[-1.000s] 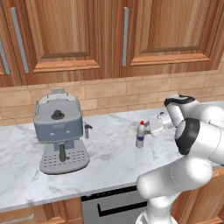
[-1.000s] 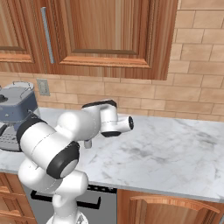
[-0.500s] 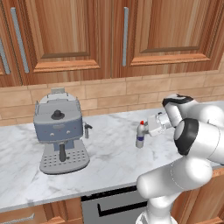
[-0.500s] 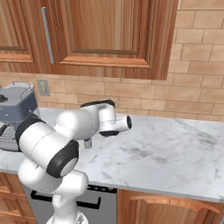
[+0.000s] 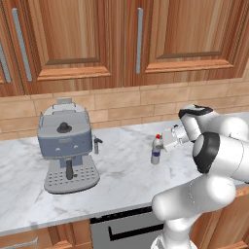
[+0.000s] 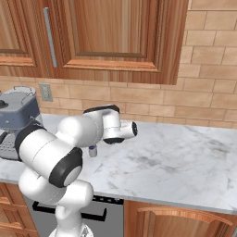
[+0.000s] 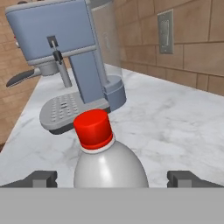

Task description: Place the drinks on the dining counter in a tight cluster.

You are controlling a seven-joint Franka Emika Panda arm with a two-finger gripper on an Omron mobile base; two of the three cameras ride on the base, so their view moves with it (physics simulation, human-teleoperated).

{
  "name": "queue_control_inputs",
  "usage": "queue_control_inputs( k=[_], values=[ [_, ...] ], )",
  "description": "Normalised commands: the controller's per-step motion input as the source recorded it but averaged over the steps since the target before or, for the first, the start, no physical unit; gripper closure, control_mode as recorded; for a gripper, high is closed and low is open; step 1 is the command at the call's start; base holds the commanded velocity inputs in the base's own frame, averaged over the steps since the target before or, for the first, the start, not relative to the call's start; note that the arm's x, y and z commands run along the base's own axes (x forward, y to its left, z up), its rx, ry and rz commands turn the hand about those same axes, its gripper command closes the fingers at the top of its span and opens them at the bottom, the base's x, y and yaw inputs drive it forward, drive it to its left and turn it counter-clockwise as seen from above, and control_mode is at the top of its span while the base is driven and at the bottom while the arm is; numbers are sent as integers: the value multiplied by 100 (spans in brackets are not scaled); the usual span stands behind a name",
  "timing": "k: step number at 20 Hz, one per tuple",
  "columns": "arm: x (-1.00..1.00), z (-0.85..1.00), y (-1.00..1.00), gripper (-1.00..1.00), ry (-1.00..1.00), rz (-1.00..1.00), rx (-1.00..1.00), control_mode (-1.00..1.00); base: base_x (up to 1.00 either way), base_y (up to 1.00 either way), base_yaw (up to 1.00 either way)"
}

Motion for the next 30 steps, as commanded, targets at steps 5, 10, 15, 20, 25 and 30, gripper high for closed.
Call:
queue_control_inputs(
  k=[5,10,15,20,25,30],
  values=[
    [0,0,0,-100,0,0,0,-100,0,0,0],
    [0,0,0,100,0,0,0,-100,0,0,0],
    [0,0,0,100,0,0,0,-100,0,0,0],
    [-2,7,0,100,0,0,0,-100,0,0,0],
    [-25,63,0,100,0,0,0,-100,0,0,0],
    [-44,74,0,100,0,0,0,-100,0,0,0]
  ],
)
